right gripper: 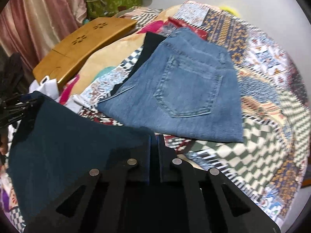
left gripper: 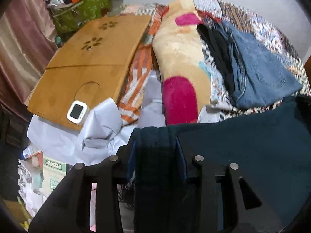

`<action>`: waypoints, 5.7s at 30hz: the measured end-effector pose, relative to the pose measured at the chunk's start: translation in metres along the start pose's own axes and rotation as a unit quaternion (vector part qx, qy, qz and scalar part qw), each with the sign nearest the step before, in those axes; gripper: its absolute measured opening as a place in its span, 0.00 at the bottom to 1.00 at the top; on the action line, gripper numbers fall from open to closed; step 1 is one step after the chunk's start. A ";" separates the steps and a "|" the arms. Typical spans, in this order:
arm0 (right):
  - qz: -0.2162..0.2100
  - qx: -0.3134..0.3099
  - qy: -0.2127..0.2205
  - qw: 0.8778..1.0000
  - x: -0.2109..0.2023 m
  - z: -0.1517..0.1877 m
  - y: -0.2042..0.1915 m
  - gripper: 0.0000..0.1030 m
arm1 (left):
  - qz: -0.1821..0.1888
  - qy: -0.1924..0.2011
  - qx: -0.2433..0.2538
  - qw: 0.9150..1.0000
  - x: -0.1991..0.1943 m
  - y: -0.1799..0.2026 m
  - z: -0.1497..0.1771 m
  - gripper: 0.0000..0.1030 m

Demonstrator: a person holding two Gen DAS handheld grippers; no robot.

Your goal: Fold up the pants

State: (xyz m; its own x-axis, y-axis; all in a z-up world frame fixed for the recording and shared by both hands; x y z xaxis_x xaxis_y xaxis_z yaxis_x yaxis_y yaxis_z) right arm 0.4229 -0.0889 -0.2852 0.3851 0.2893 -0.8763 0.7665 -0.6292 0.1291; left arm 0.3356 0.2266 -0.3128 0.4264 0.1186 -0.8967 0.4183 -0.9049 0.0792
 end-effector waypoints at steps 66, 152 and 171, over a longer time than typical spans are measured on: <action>0.121 0.329 -0.064 0.934 -0.159 0.347 0.097 0.56 | 0.072 0.043 0.067 0.994 -0.137 0.100 0.089 0.83; 0.035 0.591 0.134 0.794 -0.216 0.499 0.148 0.63 | 0.060 0.013 0.243 0.968 -0.115 0.309 0.163 0.98; 0.080 0.646 0.133 0.748 -0.181 0.511 0.209 0.14 | 0.071 0.017 0.235 0.969 -0.122 0.307 0.164 0.98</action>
State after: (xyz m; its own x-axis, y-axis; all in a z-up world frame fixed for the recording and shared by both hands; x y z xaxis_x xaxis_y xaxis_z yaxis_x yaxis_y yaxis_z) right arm 0.2510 -0.6408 -0.3371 0.6387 0.1602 -0.7526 -0.3704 -0.7933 -0.4831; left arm 0.2808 -0.1328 -0.2502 0.4833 -0.0147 -0.8754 -0.0555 -0.9984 -0.0138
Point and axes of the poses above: each gripper's, at about its wrist camera, not at the fingertips, and x roughly the way its jaws point, y to its right, z to its underside, the point moved 3 cm from there along x, roughly the way its jaws point, and after that the axes turned 14 degrees about -x, right-handed, at the moved point
